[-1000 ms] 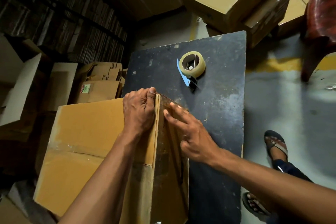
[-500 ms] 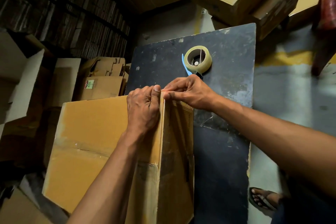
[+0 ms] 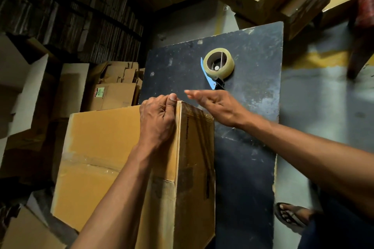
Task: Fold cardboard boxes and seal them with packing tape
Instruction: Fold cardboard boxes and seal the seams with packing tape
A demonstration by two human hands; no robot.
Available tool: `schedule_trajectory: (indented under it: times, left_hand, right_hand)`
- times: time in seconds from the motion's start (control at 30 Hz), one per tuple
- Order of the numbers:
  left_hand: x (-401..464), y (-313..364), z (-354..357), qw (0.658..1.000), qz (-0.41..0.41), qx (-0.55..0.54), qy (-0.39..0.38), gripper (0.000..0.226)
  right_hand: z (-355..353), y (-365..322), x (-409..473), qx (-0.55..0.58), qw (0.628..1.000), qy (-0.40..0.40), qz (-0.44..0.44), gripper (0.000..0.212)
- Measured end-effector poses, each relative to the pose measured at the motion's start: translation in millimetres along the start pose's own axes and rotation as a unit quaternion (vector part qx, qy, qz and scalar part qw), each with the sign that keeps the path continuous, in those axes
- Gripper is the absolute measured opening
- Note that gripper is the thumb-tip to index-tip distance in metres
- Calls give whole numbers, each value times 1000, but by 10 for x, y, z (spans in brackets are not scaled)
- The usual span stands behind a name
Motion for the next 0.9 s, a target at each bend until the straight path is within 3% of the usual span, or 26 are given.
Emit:
schedule_trajectory:
  times: [0.13,0.27,0.4,0.57,0.73,0.9]
  left_hand:
    - [1,18,-44,1000,14,-25,-11,43]
    - [-35,-107,-198,983,-60,-172,19,37]
    - [-130,-160,-373,991,-48,-119,24,31]
    - [-570,-177,-314,993,-46,-111,7,41]
    - [-1025,-147,-314,992,-28,-98,70,33]
    - [-2016,-143,-428,986,-71,-107,111,31]
  right_hand:
    - [311,-18,155,-76,991,-48,-96,47]
    - [226,141,261,-180,977,-62,-96,48]
    - [48,-34,750,-257,956,-92,-111,48]
    - [255,-79,652,-252,944,-135,-164,88]
    - [280,-17,447,-257,943,-117,-176,111]
    - [344,-136,1,-365,900,-129,-201,127]
Point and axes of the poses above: each hand's wrist, its own x-axis towards the middle knuckle, its own z-axis out of the palm, y = z × x, the point moved 3 cm from there along x, towards the middle knuckle, and after that the axes turned 9 degrees about -z, right-handed, at the moved point
